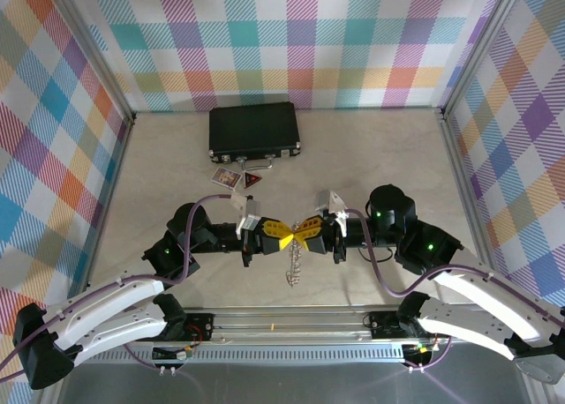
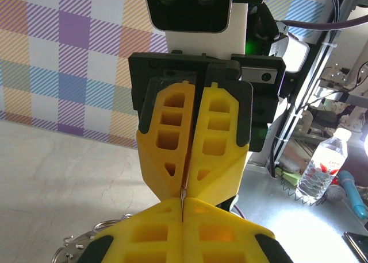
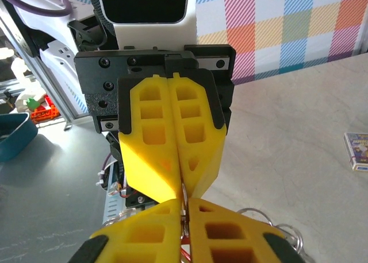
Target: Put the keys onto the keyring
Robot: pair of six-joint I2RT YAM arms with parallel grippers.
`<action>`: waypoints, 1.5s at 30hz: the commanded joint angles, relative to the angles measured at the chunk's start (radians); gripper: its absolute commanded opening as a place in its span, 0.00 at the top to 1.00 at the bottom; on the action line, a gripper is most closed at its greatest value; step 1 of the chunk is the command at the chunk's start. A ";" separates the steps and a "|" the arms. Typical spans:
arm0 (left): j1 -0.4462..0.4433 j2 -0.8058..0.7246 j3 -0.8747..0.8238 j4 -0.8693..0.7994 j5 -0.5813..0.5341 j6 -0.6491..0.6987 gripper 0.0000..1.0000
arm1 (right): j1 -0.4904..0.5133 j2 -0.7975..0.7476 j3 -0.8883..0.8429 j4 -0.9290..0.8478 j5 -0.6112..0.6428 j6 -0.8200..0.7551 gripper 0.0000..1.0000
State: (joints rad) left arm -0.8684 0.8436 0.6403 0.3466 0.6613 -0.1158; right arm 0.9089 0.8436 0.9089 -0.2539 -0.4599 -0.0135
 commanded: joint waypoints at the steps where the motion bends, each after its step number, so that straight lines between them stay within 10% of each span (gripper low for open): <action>1: -0.013 -0.020 0.032 0.054 0.003 0.004 1.00 | -0.002 0.011 0.004 0.036 -0.003 -0.008 0.96; 15: -0.014 -0.035 0.032 0.022 -0.009 0.013 1.00 | -0.002 0.036 0.012 -0.005 -0.132 -0.031 0.87; 26: -0.020 -0.025 0.032 0.029 -0.008 0.011 1.00 | -0.002 0.022 0.022 -0.073 -0.136 -0.075 1.00; 45: -0.020 -0.032 0.148 -0.394 0.000 0.144 0.92 | 0.039 0.098 0.204 -0.378 -0.140 -0.290 1.00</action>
State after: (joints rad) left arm -0.8948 0.8223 0.7525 0.0216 0.6739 0.0002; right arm 0.9260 0.9398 1.0626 -0.5270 -0.5644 -0.2367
